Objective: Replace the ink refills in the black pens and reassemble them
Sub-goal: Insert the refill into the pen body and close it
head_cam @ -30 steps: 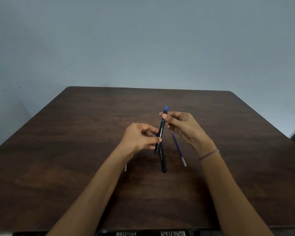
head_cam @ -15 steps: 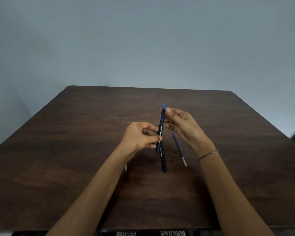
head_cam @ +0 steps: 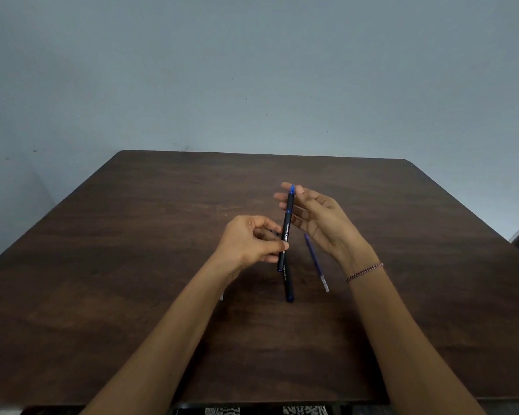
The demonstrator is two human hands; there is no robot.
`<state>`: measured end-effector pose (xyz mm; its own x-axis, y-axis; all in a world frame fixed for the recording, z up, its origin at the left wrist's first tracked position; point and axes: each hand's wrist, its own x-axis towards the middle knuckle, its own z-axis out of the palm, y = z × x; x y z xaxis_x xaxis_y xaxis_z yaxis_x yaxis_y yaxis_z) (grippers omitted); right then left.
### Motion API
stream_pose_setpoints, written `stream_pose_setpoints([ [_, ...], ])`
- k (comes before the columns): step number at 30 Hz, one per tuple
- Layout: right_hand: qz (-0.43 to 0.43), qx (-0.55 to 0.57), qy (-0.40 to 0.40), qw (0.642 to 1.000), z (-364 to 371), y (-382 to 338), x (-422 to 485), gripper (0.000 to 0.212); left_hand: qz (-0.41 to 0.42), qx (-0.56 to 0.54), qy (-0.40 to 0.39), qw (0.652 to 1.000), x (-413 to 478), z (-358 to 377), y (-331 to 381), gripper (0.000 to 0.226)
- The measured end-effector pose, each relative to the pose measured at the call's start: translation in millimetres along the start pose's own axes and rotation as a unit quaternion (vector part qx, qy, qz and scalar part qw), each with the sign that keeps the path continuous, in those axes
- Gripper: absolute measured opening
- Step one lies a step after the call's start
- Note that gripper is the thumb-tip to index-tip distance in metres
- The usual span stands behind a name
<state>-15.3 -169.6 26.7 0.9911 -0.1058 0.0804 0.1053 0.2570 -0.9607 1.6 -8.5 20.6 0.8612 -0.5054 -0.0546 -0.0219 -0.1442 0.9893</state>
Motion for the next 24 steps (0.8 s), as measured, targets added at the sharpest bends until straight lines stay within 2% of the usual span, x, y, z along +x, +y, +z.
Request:
stream_pose_setpoints([
  [4,-0.016,0.019,-0.028,0.999,0.2,-3.1,-2.2,0.028,0.003,-0.004,0.004,1.0,1.0,-1.3,-0.3,0.022],
  [10,-0.029,-0.024,0.015,0.999,3.8,-2.5,-2.7,0.028,0.007,0.009,0.0,1.0,3.2,0.1,-4.3,0.024],
  [16,-0.02,0.007,-0.028,0.999,3.4,-2.8,-2.8,0.026,0.014,-0.012,0.013,1.0,6.2,-2.4,-5.9,0.024],
  [24,-0.025,-0.004,0.008,1.0,5.1,-3.2,-2.7,0.027,0.015,0.0,0.003,1.0,5.5,-2.5,-6.5,0.024],
])
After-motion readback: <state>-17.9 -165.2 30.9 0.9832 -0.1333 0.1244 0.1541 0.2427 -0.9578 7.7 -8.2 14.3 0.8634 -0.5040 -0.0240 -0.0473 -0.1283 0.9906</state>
